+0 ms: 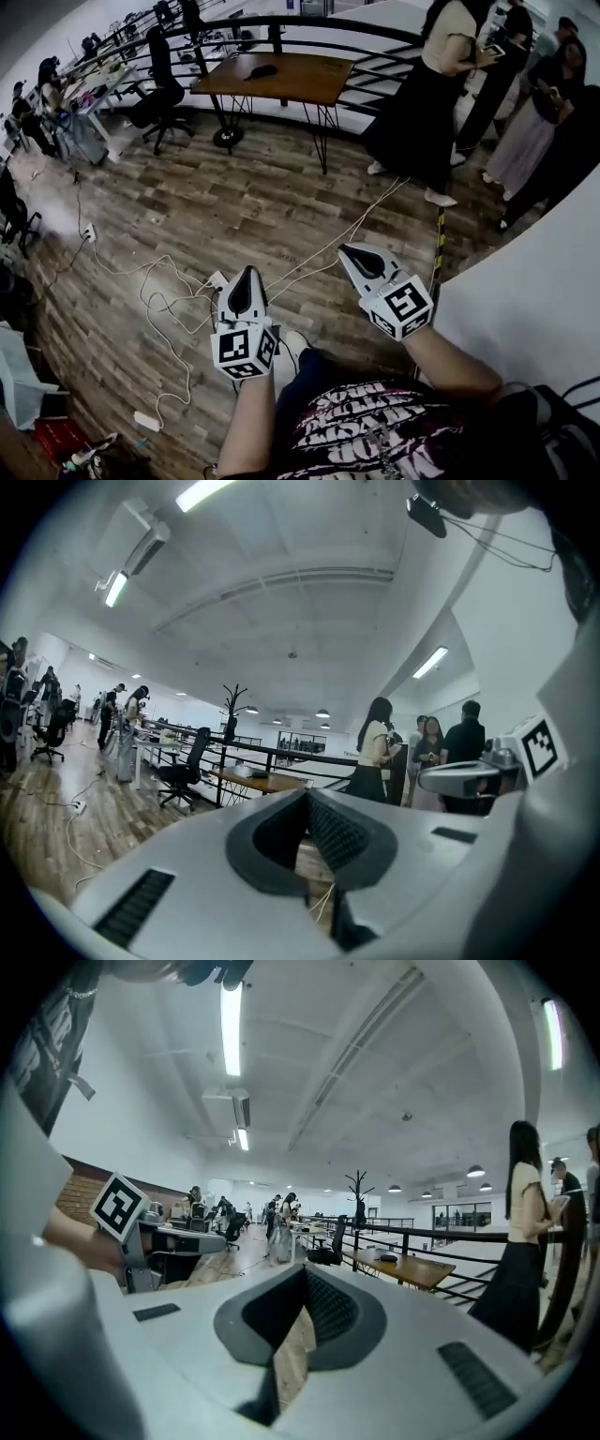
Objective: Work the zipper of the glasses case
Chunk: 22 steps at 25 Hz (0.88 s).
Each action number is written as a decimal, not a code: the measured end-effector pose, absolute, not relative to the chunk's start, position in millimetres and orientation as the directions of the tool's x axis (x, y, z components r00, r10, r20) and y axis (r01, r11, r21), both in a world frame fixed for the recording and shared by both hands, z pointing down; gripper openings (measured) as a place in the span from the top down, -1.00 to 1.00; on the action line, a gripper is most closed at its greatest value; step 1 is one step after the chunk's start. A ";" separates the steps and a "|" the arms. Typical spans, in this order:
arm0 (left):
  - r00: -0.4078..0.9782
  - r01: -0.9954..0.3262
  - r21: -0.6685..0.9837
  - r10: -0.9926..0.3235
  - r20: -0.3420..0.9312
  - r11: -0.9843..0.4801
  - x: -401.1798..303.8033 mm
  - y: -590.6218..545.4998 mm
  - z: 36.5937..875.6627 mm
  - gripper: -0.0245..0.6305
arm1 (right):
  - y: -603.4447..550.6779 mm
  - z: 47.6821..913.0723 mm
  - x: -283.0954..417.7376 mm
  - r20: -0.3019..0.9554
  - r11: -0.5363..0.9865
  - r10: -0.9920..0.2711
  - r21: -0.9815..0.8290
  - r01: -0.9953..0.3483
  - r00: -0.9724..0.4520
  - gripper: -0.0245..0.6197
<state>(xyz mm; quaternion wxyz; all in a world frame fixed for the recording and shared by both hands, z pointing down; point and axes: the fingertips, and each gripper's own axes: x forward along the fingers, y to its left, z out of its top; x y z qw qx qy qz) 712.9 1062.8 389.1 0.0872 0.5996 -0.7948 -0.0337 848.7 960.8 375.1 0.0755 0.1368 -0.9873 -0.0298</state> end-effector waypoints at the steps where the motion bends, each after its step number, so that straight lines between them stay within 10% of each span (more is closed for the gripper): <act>1: -0.258 -0.950 0.159 -0.962 0.093 0.270 698.1 1052.4 389.6 0.91 | 955.5 376.4 832.3 0.145 0.962 -0.270 0.084 -0.260 -0.952 0.93; 22: -0.201 -0.960 0.168 -0.970 0.135 0.222 463.5 880.8 393.9 0.91 | 781.8 376.5 619.3 0.133 0.908 -0.418 0.028 -0.419 -0.898 0.93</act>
